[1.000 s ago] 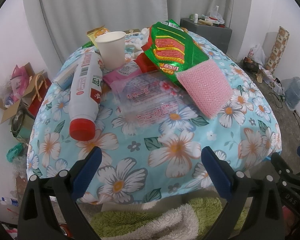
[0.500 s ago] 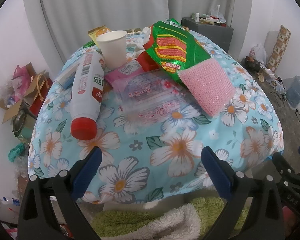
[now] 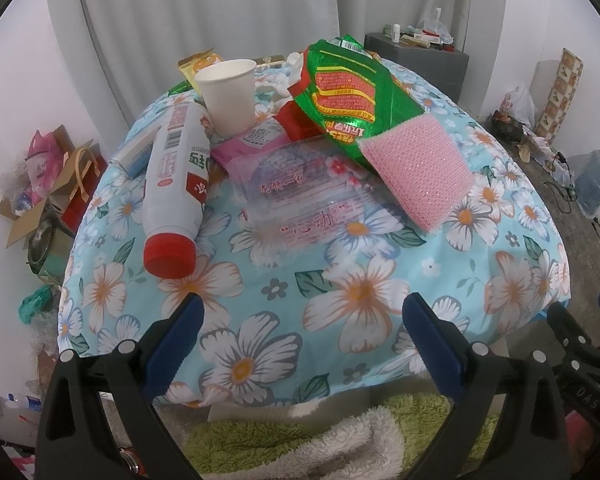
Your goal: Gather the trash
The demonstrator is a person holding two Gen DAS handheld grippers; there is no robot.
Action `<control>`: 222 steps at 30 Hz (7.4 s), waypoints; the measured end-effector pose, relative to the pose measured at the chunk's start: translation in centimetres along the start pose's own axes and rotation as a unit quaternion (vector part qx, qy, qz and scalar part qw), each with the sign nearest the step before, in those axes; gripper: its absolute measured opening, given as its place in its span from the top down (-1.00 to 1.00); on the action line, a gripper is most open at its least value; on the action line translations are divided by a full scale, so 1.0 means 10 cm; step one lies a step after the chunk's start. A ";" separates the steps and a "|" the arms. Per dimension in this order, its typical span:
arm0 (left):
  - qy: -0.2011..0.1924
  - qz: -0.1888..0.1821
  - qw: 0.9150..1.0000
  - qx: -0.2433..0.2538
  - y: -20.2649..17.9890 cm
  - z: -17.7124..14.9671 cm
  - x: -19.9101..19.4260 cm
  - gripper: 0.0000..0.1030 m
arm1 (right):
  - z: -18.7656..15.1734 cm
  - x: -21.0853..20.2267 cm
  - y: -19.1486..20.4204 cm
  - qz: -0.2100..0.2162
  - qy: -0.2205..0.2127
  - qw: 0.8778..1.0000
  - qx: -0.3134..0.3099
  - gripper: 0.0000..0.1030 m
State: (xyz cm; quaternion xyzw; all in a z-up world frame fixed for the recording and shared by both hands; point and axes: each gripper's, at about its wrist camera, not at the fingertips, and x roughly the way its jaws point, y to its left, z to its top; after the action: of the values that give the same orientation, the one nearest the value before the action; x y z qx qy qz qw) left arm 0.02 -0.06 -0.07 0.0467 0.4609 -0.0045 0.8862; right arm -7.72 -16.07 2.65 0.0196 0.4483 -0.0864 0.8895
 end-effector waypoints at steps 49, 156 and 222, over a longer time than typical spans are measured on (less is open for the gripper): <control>-0.114 -0.190 0.973 -0.061 0.86 0.37 0.03 -0.89 | 0.73 0.97 0.28 0.415 0.145 0.871 0.217 -0.64; 0.069 -0.354 0.867 0.344 -4.09 1.83 0.43 -0.43 | -1.24 0.59 -4.51 0.187 -0.020 0.810 0.556 0.47; -0.087 -0.210 0.944 -0.239 2.67 1.54 0.71 -0.89 | 1.39 0.17 -0.48 0.237 -0.087 0.967 -0.021 -0.84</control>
State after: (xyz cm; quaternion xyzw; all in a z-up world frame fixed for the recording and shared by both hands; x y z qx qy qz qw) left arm 18.01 25.45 5.03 -0.2647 0.3692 -0.0843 0.8869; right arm 3.48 -22.61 9.73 0.0989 0.3535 0.1347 0.9204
